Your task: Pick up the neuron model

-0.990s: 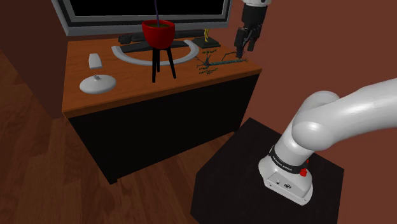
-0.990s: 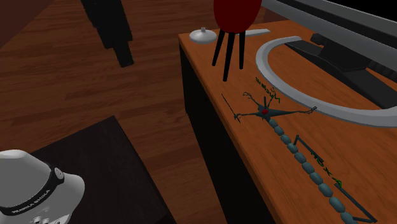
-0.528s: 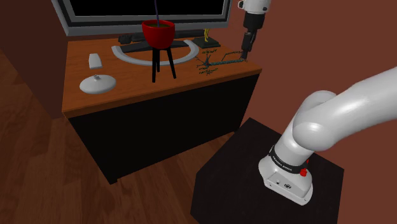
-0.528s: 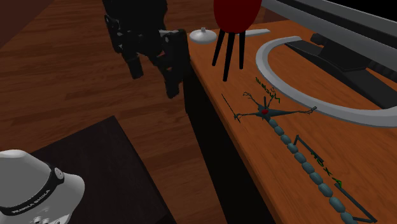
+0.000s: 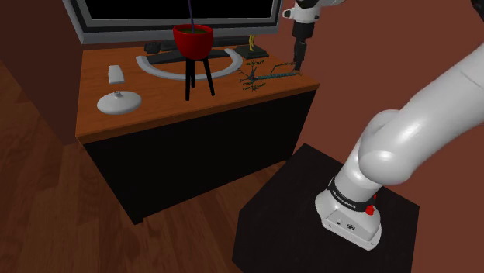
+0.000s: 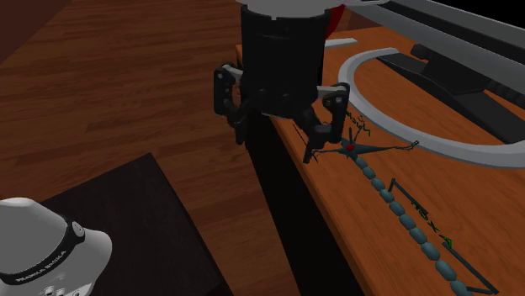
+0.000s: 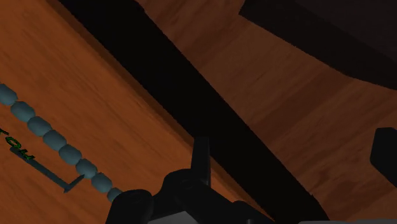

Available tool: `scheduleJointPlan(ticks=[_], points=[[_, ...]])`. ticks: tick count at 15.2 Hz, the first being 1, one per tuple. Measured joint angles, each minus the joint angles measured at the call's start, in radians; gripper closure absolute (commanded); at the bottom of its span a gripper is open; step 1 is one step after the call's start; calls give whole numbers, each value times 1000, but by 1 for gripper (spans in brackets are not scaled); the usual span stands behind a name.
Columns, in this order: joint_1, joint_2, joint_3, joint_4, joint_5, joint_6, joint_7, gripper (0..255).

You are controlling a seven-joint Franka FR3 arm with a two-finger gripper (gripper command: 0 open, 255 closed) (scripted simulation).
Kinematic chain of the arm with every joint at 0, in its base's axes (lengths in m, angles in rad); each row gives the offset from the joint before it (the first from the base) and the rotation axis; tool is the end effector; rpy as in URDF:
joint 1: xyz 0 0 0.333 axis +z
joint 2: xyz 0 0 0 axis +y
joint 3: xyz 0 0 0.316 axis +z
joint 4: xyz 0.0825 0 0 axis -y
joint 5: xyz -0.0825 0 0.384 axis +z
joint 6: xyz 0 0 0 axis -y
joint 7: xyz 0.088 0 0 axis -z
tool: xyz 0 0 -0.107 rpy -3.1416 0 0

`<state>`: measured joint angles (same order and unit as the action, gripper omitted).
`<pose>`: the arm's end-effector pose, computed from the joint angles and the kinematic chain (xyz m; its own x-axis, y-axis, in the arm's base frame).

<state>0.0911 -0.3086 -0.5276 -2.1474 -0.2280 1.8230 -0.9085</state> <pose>0.4107 -0.2312 0.5072 0.8444 0.5293 -0.0826 0.5309 -0.8474 -0.0020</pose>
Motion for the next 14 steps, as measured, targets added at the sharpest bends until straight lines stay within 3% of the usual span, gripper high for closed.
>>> scheduleJointPlan(ticks=[7, 14], points=[[21, 319, -116, 205, 141, 75, -409, 0], [-83, 659, -93, 498, 321, 62, -785, 0]])
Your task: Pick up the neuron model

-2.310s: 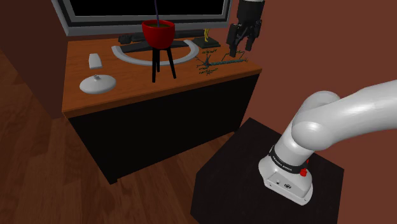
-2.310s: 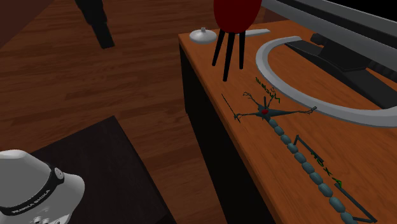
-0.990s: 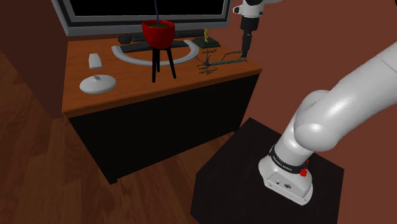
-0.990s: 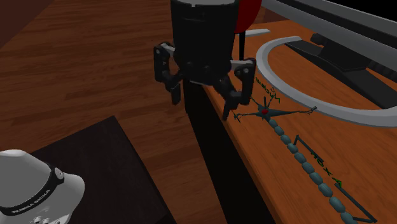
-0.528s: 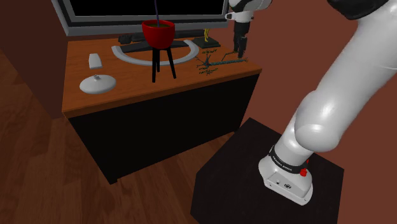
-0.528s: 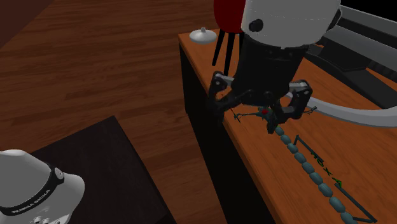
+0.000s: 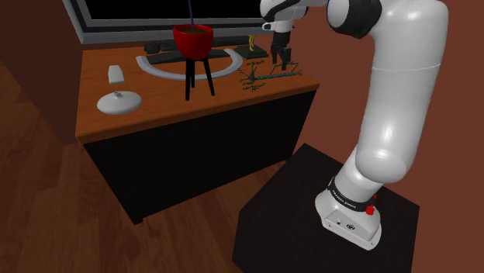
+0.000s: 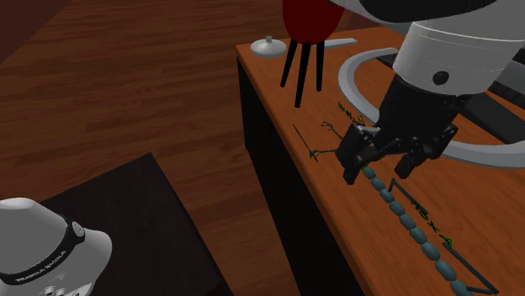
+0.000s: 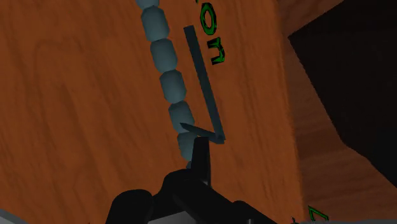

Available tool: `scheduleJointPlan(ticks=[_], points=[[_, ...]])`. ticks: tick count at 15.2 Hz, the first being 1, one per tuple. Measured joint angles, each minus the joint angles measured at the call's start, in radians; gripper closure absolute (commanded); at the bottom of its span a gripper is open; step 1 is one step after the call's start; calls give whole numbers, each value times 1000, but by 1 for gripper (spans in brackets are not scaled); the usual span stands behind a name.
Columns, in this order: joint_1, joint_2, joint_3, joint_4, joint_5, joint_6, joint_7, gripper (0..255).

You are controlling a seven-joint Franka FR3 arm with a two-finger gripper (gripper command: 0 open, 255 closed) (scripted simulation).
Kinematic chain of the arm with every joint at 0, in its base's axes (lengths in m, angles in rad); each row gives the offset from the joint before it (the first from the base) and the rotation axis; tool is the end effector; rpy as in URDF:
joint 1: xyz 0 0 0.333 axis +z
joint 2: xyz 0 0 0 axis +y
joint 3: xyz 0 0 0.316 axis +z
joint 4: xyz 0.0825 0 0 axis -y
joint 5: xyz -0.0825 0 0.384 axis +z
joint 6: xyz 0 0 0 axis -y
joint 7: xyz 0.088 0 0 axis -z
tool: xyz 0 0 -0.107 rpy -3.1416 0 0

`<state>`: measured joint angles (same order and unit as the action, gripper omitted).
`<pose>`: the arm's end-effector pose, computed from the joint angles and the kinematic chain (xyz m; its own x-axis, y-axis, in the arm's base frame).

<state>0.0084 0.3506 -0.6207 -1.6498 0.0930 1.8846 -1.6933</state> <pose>0.5492 -0.3284 0.4363 0.4710 0.8756 -0.1072 0.8758 -0.4787 -0.0623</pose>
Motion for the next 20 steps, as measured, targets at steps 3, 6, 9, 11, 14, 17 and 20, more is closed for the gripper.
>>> scheduleJointPlan(ticks=[3, 6, 9, 11, 14, 17, 20], points=[[-58, 142, 44, 147, 54, -19, -116, 0], [-92, 223, 74, 244, 76, -38, -181, 0], [-98, 242, 80, 233, 83, -9, -193, 0], [-99, 252, 84, 221, 87, 12, -195, 0], [-100, 264, 87, 208, 92, 35, -196, 255], [-100, 265, 88, 207, 93, 38, -196, 255], [-100, 265, 88, 207, 93, 39, -196, 255]])
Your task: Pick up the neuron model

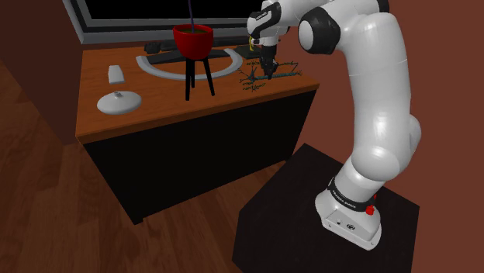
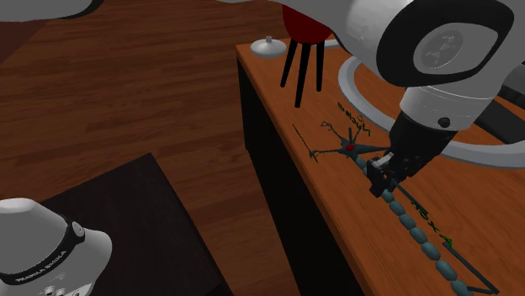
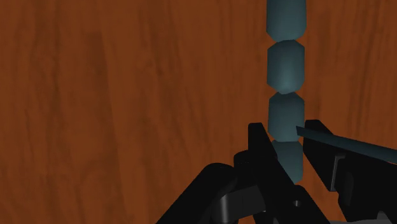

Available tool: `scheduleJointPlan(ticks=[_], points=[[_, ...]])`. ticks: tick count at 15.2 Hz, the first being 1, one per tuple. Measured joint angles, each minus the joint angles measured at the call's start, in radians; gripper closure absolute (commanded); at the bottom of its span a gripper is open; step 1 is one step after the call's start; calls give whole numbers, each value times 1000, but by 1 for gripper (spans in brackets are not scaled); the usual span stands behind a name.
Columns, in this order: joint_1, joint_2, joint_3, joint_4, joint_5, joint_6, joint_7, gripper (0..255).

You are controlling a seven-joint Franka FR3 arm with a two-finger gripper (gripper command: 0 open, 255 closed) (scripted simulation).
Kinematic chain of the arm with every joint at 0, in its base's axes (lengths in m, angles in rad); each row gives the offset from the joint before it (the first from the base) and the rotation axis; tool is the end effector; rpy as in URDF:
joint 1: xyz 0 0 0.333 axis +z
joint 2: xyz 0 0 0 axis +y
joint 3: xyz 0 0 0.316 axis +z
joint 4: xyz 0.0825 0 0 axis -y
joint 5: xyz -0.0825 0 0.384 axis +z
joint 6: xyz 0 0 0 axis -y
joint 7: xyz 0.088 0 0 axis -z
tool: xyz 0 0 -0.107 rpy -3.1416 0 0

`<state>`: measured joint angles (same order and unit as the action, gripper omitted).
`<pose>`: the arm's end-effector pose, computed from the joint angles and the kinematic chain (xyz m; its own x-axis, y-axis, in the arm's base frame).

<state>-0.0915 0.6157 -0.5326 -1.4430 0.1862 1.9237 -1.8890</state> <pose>0.6123 -0.3408 0.3620 0.2906 0.9511 -0.1045 0.9500 -0.2998 -0.0872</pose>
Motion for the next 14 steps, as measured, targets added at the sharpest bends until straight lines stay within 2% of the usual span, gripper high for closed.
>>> scheduleJointPlan(ticks=[6, 14], points=[[1, -8, -2, 3, -3, -11, 0, 255], [-1, -33, -11, 70, -16, -100, 3, 255]])
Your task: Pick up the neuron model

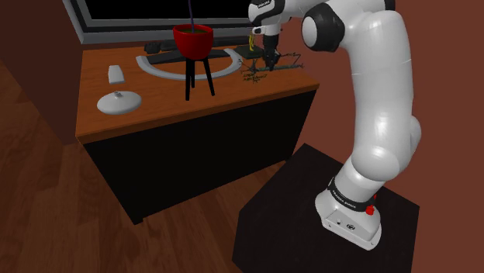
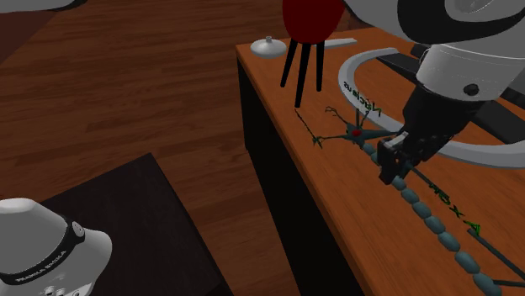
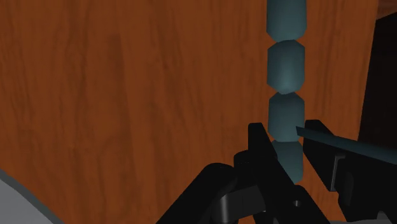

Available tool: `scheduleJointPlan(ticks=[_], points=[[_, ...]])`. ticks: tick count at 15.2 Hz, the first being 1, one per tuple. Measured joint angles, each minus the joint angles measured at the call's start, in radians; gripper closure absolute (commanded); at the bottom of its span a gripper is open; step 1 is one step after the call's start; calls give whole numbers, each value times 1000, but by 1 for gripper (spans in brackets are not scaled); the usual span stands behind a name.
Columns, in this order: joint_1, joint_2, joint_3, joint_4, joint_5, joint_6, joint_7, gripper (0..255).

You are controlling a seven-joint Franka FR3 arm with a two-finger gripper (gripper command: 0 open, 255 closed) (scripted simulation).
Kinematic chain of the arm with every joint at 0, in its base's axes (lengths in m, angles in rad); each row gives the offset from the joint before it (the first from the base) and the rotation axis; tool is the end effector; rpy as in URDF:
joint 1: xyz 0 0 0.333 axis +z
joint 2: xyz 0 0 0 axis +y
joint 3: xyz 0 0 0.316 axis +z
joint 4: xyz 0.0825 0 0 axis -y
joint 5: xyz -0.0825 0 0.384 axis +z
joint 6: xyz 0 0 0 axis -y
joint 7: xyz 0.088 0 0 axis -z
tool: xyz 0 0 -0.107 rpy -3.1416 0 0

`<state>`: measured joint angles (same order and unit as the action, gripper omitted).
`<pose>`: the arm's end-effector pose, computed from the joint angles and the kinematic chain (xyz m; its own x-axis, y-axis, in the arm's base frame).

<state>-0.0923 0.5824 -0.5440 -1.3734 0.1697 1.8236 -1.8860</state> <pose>0.6118 -0.3402 0.4084 0.2905 0.9512 -0.1045 0.9499 -0.2998 -0.0883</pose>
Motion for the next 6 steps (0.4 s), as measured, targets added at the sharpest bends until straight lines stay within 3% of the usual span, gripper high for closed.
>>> scheduleJointPlan(ticks=[6], points=[[-9, -6, -4, 65, -4, -70, -1, 255]])
